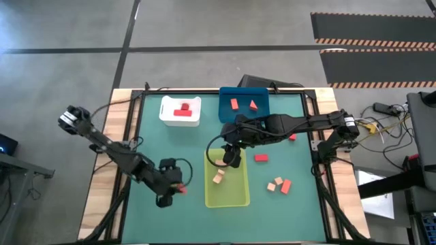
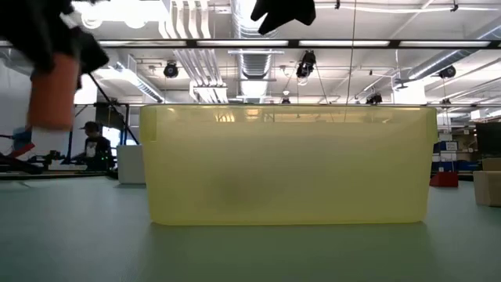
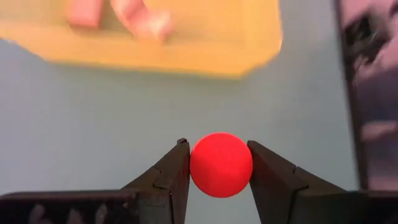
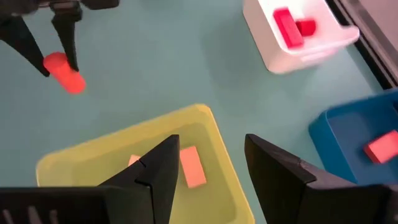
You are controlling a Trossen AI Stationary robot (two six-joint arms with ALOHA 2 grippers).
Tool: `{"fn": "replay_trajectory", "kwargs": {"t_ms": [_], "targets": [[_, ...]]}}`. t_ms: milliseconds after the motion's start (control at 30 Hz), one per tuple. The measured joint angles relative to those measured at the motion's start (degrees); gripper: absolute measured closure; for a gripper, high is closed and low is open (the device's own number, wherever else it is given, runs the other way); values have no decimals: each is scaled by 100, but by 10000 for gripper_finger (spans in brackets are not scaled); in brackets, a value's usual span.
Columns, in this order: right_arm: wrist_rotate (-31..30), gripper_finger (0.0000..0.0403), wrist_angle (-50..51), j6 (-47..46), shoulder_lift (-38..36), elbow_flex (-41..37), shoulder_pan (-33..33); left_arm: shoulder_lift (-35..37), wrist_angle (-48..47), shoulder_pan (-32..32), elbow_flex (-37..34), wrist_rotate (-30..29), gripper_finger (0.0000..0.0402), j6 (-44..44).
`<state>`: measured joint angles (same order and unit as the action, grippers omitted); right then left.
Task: Sort & place blocks by color
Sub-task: Put the left orange Cylinder block into the blue bin
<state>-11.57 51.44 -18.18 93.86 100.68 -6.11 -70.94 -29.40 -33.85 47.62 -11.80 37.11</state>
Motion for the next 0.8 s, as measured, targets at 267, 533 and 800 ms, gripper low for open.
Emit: {"fn": "replay_trajectory", "kwargs": {"t_ms": [267, 533, 800], "targets": [[707, 229, -925, 455, 0, -2, -2, 1326, 63, 405, 20, -1351, 286, -102], [780, 229, -1745, 625, 103, -9, 0, 1889, 1404, 728, 33, -2357, 286, -1180], [900, 229, -2040, 553, 301, -9, -66, 1494, 2497, 928, 24, -2426, 286, -1802]]}}
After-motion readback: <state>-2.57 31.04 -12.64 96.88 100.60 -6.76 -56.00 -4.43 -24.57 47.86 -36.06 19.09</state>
